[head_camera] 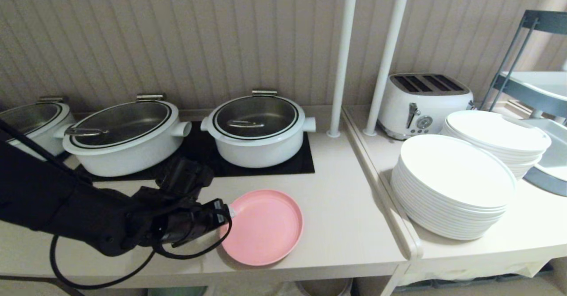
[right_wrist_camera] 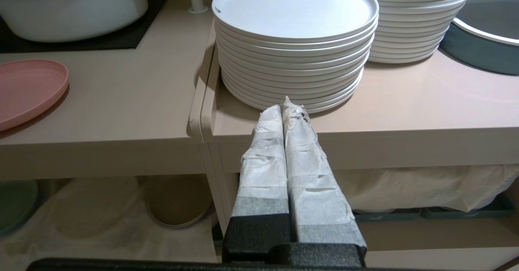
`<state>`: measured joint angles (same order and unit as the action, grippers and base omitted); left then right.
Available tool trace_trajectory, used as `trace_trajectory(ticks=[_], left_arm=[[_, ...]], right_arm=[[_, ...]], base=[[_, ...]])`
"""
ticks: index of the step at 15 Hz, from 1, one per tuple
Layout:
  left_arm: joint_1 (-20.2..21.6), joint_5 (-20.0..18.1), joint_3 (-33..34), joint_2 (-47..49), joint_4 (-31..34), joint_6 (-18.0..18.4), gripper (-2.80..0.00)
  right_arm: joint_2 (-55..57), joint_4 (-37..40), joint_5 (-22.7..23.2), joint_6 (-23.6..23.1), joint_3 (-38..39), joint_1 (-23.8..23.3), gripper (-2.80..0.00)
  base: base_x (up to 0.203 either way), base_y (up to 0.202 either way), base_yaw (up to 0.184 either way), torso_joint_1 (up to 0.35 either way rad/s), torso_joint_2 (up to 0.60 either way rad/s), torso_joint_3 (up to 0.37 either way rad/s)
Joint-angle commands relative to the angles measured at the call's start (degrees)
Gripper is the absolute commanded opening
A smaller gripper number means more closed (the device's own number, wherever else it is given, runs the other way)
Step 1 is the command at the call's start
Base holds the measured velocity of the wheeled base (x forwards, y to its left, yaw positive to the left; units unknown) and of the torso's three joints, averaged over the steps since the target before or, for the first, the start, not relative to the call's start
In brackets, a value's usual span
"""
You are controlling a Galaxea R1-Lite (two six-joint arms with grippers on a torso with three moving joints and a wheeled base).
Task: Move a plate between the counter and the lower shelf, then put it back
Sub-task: Put the plate
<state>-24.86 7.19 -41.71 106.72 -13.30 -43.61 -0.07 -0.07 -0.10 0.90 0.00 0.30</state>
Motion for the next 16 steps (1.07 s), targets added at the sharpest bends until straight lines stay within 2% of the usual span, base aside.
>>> trace_trajectory(ticks=[1,9,10,14,16], left_arm=[[-0.1,0.2,0.7,-2.7,-0.1,-0.2,0.00],[0.0,1.9,7.1,-11.3,-0.1,0.6,0.00],[0.0,1.9,7.4,-12.8,-0.1,0.9,-2.80],[0.0,1.9,7.9,-19.7,0.6,3.3,-2.80],[0.1,2.0,7.9,-23.9,3.4,6.4,-2.80]], right_arm=[[0.1,0.0,0.0,0.0,0.0,0.0,-2.80],[0.1,0.0,0.0,0.0,0.0,0.0,-2.80],[0.1,0.0,0.0,0.0,0.0,0.0,-2.80],[0.1,0.0,0.0,0.0,0.0,0.0,-2.80],[0.1,0.0,0.0,0.0,0.0,0.0,-2.80]], base=[[0.000,0.000,0.000,0.000,0.00,0.000],[0.000,0.000,0.000,0.000,0.00,0.000],[0.000,0.000,0.000,0.000,0.00,0.000],[0.000,0.000,0.000,0.000,0.00,0.000],[0.000,0.000,0.000,0.000,0.00,0.000]])
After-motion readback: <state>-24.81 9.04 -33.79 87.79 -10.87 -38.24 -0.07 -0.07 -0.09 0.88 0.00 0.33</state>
